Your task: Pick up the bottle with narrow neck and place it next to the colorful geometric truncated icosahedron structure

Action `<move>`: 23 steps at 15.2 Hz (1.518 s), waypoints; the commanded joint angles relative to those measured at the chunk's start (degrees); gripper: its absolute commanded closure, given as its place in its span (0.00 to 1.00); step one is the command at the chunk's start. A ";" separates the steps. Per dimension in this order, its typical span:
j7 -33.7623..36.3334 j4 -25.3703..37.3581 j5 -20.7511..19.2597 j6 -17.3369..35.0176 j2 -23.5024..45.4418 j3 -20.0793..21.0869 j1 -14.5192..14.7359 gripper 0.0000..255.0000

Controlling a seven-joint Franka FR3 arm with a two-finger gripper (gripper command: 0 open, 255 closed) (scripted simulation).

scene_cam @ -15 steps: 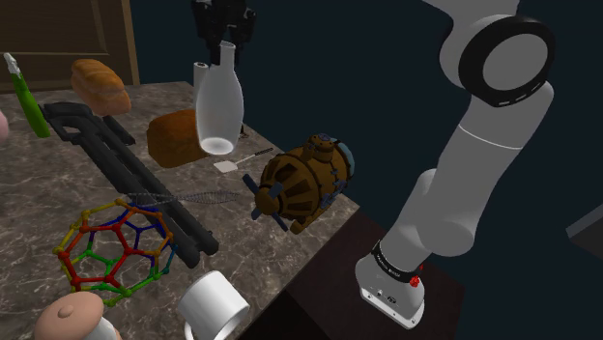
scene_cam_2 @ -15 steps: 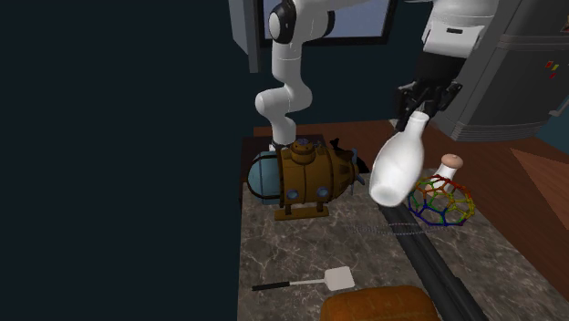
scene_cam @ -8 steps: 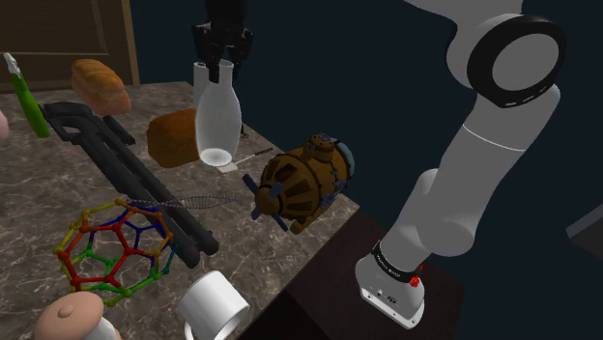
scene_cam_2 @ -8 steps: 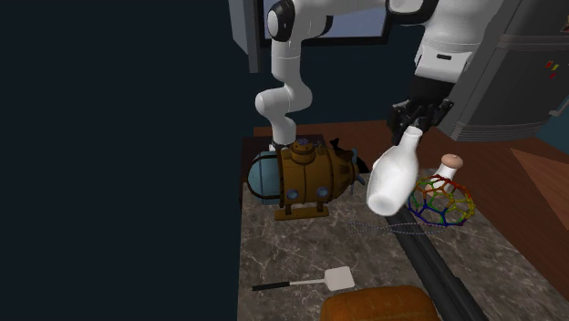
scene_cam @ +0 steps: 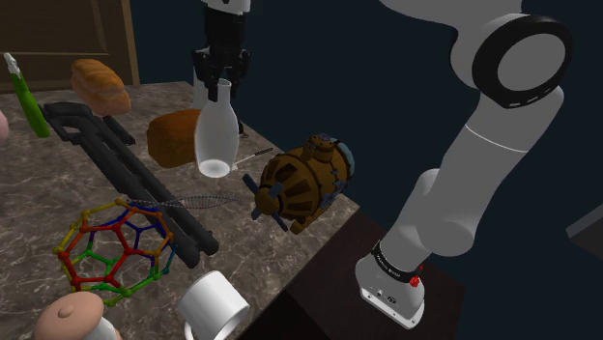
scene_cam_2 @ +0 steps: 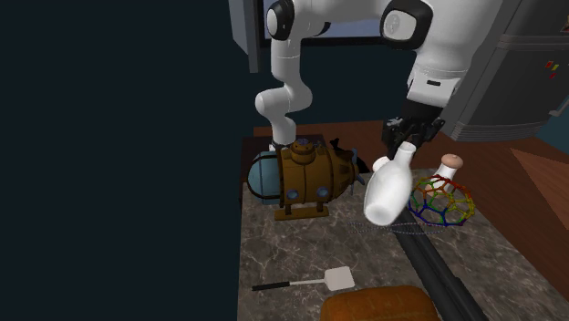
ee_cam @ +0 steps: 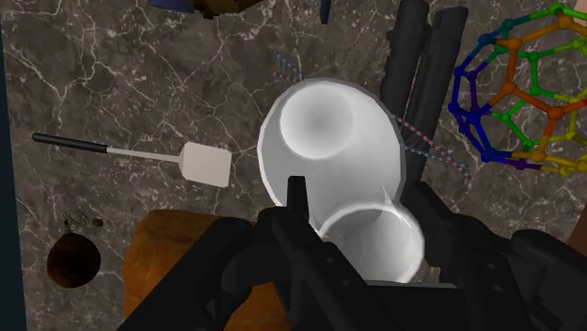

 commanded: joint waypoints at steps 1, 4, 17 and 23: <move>-0.05 -1.86 0.03 1.67 -0.26 -0.01 -0.02 1.00; -0.09 -4.34 0.05 4.01 -0.39 -0.02 -0.03 1.00; -0.15 -13.38 -0.04 13.85 0.41 -0.03 -0.01 1.00; -0.11 -16.59 -0.16 18.05 1.41 -0.07 0.06 1.00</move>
